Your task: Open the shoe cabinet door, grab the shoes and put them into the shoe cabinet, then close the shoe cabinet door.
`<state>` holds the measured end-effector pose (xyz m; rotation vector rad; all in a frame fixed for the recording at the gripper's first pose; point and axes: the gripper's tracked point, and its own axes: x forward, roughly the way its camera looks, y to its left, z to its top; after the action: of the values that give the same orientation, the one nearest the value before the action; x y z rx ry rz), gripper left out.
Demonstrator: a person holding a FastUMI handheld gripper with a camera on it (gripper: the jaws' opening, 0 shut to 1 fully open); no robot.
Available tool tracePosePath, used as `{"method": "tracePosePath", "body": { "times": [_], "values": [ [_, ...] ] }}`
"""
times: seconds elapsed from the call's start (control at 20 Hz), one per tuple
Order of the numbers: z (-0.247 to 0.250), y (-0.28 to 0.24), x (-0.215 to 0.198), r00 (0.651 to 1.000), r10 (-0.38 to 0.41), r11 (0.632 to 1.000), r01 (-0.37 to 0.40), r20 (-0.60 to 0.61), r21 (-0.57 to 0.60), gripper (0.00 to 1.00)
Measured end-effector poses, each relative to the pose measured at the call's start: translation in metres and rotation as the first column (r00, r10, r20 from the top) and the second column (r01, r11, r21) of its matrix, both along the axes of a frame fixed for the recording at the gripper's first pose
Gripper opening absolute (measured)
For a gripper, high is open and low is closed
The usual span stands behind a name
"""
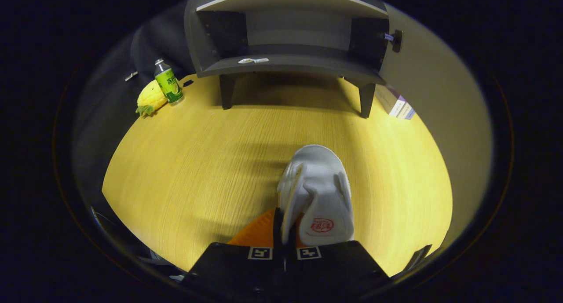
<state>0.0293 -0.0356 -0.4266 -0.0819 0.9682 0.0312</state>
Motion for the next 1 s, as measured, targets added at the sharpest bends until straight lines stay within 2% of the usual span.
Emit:
{"method": "tracePosePath", "body": {
  "times": [0.15,0.45,0.75,1.0],
  "values": [
    [0.034,0.005,0.002,0.998,0.018,1.000,-0.017,0.058,-0.021,0.05],
    [0.124,0.028,0.016,0.988,0.009,1.000,-0.013,0.155,0.022,0.05],
    [0.234,0.049,0.055,0.956,0.027,0.999,-0.037,0.292,0.029,0.05],
    [0.312,0.058,0.117,0.910,0.027,0.999,-0.042,0.413,0.028,0.05]
  ]
}}
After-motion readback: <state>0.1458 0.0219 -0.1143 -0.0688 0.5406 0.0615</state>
